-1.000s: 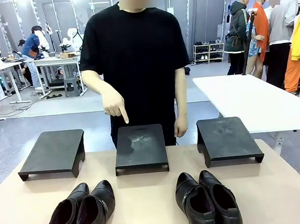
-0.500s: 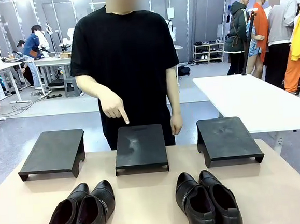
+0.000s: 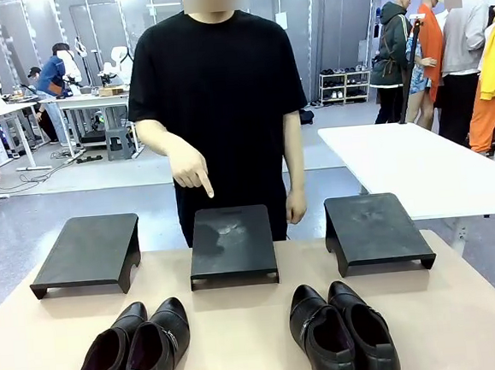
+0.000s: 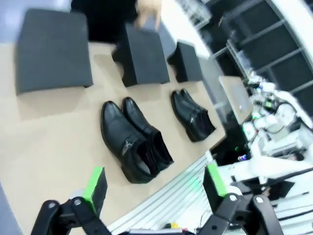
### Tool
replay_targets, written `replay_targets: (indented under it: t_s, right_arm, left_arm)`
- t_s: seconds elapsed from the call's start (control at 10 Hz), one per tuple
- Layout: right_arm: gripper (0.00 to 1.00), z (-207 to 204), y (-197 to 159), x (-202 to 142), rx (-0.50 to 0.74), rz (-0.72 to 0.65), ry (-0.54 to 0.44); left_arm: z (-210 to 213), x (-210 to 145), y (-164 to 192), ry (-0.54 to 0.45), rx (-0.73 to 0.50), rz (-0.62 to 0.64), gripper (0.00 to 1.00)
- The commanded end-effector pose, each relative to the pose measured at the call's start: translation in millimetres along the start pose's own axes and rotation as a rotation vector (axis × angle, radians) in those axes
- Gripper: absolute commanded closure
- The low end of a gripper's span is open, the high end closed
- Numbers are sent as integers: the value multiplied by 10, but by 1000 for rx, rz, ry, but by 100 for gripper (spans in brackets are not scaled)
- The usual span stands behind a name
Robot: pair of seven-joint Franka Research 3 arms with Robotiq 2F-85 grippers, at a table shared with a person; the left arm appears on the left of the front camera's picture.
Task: Place the shoes on the stand as instructed by the person.
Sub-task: Pick up one pair of Shoes and place it on the Shoes Stand indicated by the person.
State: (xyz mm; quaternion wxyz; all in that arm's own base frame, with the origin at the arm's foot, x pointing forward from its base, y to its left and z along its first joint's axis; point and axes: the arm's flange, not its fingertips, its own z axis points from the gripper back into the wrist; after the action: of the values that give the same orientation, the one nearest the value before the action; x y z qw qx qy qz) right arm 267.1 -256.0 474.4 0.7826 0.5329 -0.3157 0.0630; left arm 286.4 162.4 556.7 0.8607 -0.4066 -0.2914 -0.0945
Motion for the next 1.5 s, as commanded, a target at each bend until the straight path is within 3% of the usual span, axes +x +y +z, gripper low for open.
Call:
replay_targets:
  t_s: [0.0,0.2,0.3,0.6,0.9,1.1,1.4]
  right_arm:
    - [0,11,9,-7,6,8,3]
    - [0,11,9,-7,6,8,3]
    - [0,11,9,-7,6,8,3]
    - [0,11,9,-7,6,8,3]
    - [0,11,9,-7,6,8,3]
    - [0,11,9,-7,6,8,3]
    - [0,11,9,-7,6,8,3]
  left_arm:
    - [-350,389,-448,229,83,-53,0]
    - [-957,565,-923,409,226,-71,0]
    - [-1340,546,-1133,490,236,-89,0]
    - [-2158,127,-1373,625,373,27,0]
    - [-2628,-443,-1282,660,479,85,0]
    - [-2907,-742,-1176,614,559,162,0]
    - [-3181,-913,-1137,557,622,190,0]
